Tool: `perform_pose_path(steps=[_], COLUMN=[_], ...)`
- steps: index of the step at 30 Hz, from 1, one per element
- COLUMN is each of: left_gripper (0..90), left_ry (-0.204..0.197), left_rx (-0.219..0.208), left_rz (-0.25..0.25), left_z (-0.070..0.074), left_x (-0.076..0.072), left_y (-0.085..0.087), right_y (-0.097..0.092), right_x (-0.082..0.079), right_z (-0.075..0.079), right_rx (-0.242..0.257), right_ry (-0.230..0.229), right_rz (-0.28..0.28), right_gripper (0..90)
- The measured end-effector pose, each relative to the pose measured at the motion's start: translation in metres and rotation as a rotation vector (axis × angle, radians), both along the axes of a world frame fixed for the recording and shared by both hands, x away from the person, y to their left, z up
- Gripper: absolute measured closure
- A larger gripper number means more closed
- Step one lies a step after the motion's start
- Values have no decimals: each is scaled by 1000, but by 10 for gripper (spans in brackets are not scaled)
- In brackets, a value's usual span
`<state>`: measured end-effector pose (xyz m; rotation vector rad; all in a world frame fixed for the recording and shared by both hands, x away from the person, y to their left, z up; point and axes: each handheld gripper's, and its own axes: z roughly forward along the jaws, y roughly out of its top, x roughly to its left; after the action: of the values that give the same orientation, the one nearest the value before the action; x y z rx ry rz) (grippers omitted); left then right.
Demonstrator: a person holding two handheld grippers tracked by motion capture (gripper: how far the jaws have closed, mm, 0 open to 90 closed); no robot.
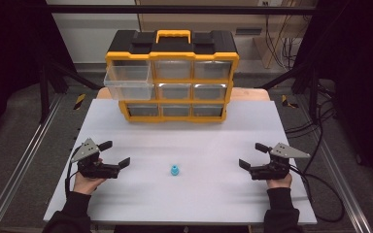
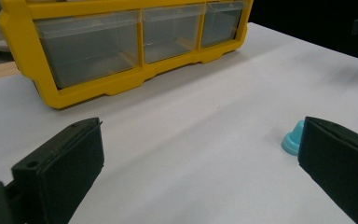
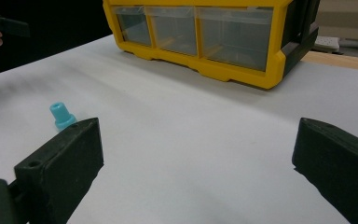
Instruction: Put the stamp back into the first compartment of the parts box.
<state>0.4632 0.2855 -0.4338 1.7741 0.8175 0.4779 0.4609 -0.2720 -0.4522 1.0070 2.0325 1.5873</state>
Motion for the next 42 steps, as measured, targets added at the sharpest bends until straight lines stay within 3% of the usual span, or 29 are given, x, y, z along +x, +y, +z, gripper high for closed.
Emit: perform_pose_path(steps=[15, 42], left_gripper=[0, 0], left_ry=[-4, 28], left_rx=[10, 36], left_rz=[-12, -30], left_z=[4, 1], left_x=[-2, -3], left_y=[-9, -32], right_y=[-1, 1], right_x=[0, 0], right_z=[0, -1], right_rx=[-3, -16], right_ry=[-4, 2], right_rz=[2, 8], right_gripper=[24, 24])
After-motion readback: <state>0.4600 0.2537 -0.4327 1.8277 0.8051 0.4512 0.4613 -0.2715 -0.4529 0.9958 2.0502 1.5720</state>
